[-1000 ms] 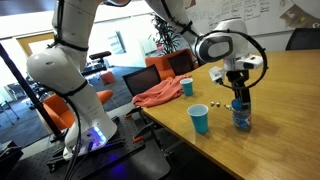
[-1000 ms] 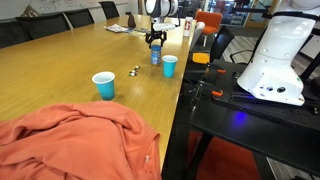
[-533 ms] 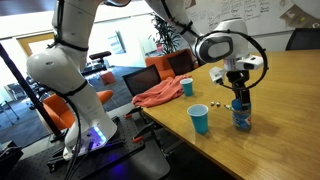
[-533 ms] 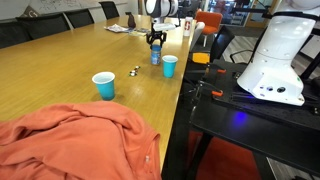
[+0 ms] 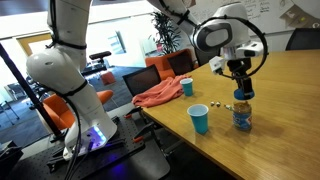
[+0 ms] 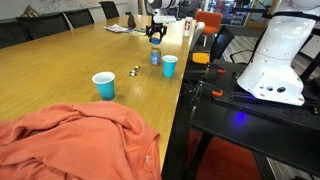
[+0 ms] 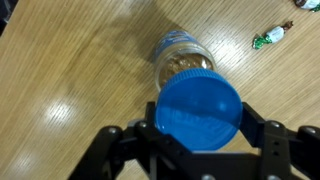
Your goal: Remove the lid from the blue container
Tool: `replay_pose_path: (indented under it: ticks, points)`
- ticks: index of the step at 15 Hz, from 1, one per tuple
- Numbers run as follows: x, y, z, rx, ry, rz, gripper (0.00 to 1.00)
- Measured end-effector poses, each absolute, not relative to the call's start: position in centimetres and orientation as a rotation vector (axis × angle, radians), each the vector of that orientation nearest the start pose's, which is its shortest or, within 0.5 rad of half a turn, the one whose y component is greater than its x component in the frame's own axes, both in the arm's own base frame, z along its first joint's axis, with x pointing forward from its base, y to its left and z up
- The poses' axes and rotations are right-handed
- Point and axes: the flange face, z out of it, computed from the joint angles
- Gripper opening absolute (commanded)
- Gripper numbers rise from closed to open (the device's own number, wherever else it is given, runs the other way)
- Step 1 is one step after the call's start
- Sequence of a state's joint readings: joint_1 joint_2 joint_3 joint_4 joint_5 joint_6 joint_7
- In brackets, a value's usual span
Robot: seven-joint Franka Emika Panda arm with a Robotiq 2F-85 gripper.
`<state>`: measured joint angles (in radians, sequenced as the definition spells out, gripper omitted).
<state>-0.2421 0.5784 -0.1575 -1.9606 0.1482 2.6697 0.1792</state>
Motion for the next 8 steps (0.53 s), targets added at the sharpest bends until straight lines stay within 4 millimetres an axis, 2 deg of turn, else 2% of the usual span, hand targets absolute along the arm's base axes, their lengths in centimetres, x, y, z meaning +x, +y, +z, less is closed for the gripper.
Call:
replay_pose_path:
  ticks: [4,8]
  points:
    - [57.9,-25.3,22.9,-2.935,1.088,-0.291,0.55]
    - [57.7,-26.8,23.9,-2.909,1.152,-0.32,0.55]
